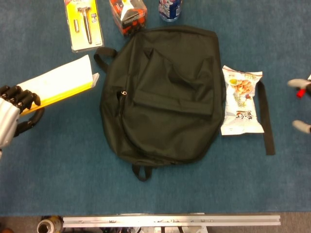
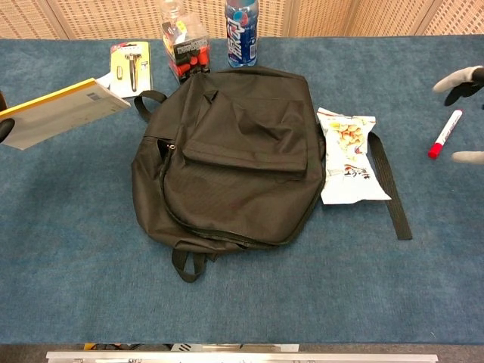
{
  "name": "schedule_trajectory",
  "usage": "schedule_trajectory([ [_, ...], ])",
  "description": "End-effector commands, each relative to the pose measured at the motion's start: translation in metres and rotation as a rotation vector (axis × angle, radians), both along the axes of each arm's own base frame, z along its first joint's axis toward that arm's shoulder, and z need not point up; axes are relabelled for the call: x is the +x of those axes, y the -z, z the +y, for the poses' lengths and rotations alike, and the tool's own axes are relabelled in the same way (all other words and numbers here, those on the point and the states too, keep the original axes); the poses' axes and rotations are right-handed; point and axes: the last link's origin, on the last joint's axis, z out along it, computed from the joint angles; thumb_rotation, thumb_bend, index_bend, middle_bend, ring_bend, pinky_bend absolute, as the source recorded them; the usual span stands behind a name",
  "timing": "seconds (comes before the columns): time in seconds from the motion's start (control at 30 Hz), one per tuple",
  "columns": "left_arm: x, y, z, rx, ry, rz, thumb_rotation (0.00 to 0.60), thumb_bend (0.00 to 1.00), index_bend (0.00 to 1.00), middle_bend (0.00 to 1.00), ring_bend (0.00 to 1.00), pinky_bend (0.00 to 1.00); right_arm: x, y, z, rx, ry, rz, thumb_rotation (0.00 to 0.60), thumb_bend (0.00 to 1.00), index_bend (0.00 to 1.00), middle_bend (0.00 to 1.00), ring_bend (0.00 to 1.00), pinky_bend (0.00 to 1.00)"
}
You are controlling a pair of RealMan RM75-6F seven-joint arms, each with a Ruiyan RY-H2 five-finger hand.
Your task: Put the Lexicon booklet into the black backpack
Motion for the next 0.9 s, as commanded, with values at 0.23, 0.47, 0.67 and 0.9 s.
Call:
schedule_trajectory([
  [0.23, -0.003, -0.008, -0.009, 0.003, -0.002, 0.006, 0.6, 0.45, 0.74, 0.68, 0.58, 0.68, 0.05, 0.05, -0.009, 0.277, -0.079, -0.081, 0.6, 0.07, 0.27, 0.37, 0.28, 0.38],
  [0.47, -0.005, -0.011, -0.015, 0.004, 0.002, 0.023, 0.6, 0.45, 0.74, 0.68, 0.58, 0.68, 0.075, 0.08, -0.013, 0.372, -0.122, -0.112, 0.6, 0.03, 0.27, 0.37, 0.28, 0.38],
  [0.67, -0.005, -0.011, -0.019, 0.005, 0.01, 0.034, 0.6, 0.45, 0.74, 0.68, 0.58, 0.68, 0.091, 0.103, -0.015, 0.423, -0.142, -0.122, 0.6, 0.0, 0.27, 0.37, 0.28, 0.38],
  [0.9, -0.005, -0.011, -0.021, 0.008, 0.01, 0.043, 0.6, 0.45, 0.74, 0.68, 0.58, 0.68, 0.115, 0.139, -0.011, 0.488, -0.195, -0.111, 0.6, 0.0, 0.27, 0.37, 0.29, 0.38],
])
